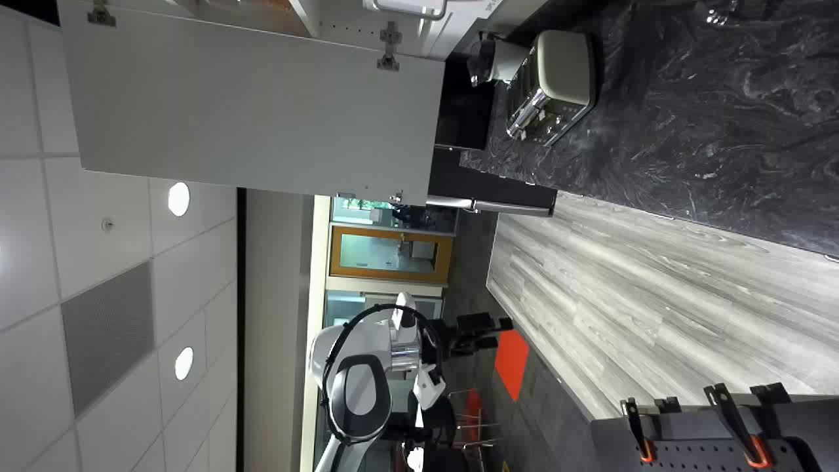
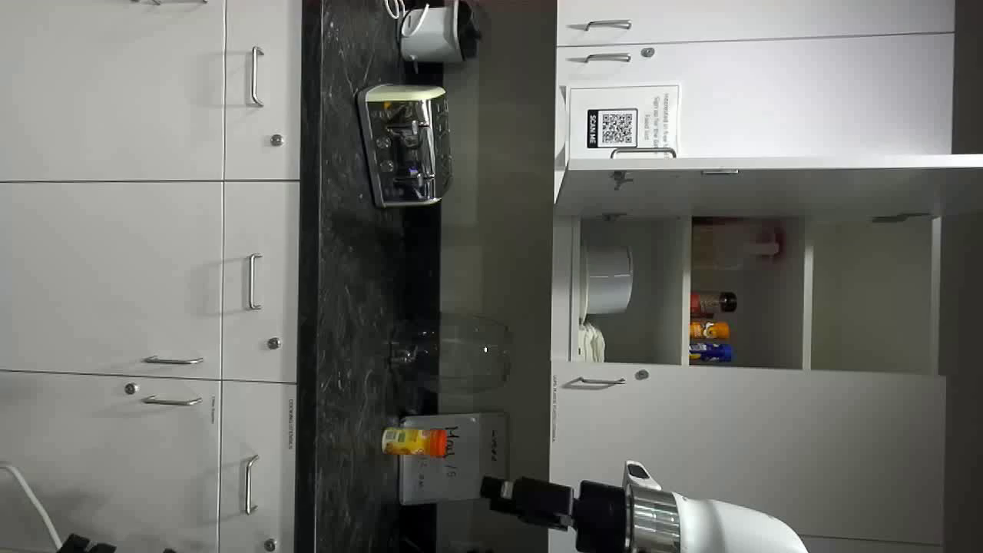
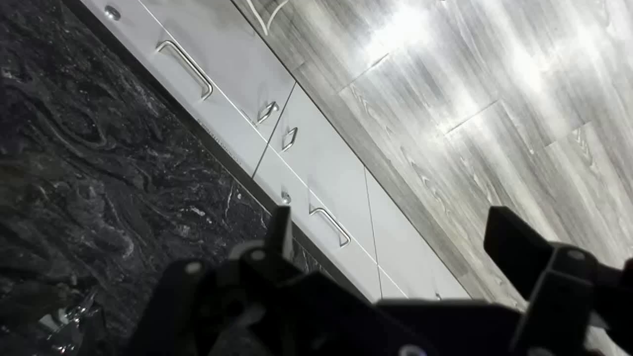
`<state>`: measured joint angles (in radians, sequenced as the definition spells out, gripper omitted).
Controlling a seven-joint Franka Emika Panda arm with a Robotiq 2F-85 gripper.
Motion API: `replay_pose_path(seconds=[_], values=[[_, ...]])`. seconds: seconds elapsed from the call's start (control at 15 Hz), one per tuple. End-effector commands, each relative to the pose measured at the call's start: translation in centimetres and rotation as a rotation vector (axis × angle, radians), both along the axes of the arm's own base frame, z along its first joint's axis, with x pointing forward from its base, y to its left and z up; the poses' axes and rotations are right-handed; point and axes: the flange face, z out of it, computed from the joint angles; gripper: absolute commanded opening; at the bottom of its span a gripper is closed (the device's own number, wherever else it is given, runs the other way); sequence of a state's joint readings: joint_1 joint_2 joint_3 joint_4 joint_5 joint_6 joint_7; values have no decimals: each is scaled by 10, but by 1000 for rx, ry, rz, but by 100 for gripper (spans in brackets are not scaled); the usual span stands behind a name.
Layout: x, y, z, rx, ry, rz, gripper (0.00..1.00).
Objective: Close the open cabinet door
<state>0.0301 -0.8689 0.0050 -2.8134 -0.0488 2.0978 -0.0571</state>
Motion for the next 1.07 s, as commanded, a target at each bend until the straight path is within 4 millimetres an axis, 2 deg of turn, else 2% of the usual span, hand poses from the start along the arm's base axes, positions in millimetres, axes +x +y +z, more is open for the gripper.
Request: replay_pose_path(seconds=[0.0, 0.13, 0.67, 0.8, 1.0], values=[[-2, 0, -7, -1, 21, 0, 100], [-5, 0, -20, -2, 51, 0, 100], [-4, 0, -22, -2, 58, 0, 100], [4, 7, -16, -9, -8, -14, 100], [24, 25, 4, -6, -178, 10, 100]])
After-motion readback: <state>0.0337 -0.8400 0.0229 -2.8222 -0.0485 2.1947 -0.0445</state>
